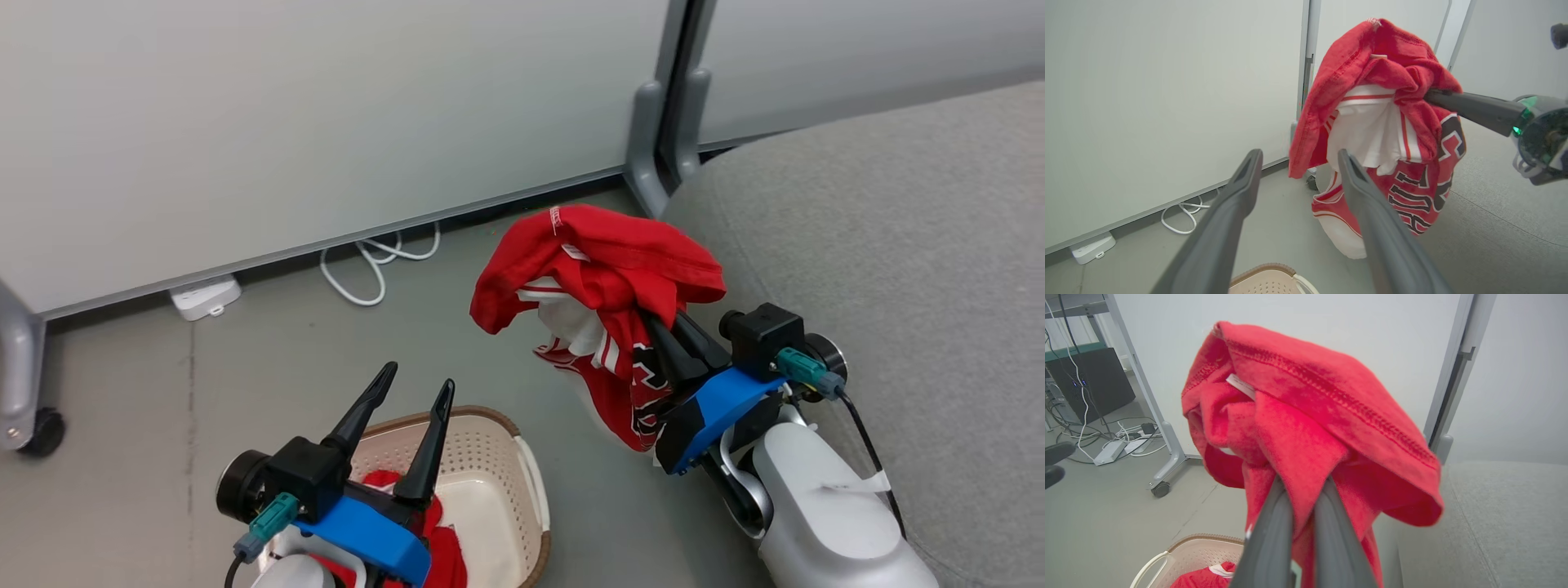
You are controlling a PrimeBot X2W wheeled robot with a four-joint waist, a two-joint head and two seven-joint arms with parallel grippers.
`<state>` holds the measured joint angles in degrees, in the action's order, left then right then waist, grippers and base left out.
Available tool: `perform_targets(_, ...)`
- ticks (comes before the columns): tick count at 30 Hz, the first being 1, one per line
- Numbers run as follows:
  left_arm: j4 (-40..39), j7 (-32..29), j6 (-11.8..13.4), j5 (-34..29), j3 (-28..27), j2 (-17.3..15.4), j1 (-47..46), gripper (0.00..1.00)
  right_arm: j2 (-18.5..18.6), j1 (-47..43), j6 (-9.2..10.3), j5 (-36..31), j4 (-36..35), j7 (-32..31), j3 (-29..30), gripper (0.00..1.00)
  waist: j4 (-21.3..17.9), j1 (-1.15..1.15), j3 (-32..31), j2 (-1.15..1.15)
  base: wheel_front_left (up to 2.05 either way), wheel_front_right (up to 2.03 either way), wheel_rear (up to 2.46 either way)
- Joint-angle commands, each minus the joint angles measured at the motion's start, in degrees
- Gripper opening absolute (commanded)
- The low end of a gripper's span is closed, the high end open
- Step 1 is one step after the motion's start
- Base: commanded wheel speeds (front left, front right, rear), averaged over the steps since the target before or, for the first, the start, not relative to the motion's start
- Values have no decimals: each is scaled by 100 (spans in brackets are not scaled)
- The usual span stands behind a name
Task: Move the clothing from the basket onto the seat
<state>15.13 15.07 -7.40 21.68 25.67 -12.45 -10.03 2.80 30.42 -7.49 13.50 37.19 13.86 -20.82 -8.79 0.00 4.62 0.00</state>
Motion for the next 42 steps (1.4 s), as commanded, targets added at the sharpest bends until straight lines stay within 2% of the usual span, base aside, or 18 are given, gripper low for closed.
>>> perform_targets(1,-18,15,-13,11,21,-26,-104,100,15,-23,-1,20,-38,18,17,0,-448,0,73,0,0,0,0)
perform_targets(13,53,15,-13,21,159,-101,-205,100,12,-128,-1,77,-80,61,89,0,-1699,0,155,0,0,0,0)
perform_targets(22,38,15,-14,25,181,-134,-217,100,9,-257,-1,139,-133,87,132,0,-2150,0,173,0,0,0,0)
perform_targets(27,47,16,-14,8,211,-156,-240,100,9,-266,-1,158,-142,97,141,0,-2237,0,189,0,0,0,0)
perform_targets(34,56,16,-14,-26,177,-200,-327,100,12,-132,-1,320,-107,71,385,0,-2148,0,347,0,0,0,0)
perform_targets(38,-52,16,-14,-85,140,-328,-458,100,9,446,-1,329,37,-144,903,0,-2077,0,731,0,0,0,0)
perform_targets(42,-210,16,-14,-159,244,-528,-762,100,52,1302,-1,67,203,-338,1842,0,-1928,0,1358,0,0,0,0)
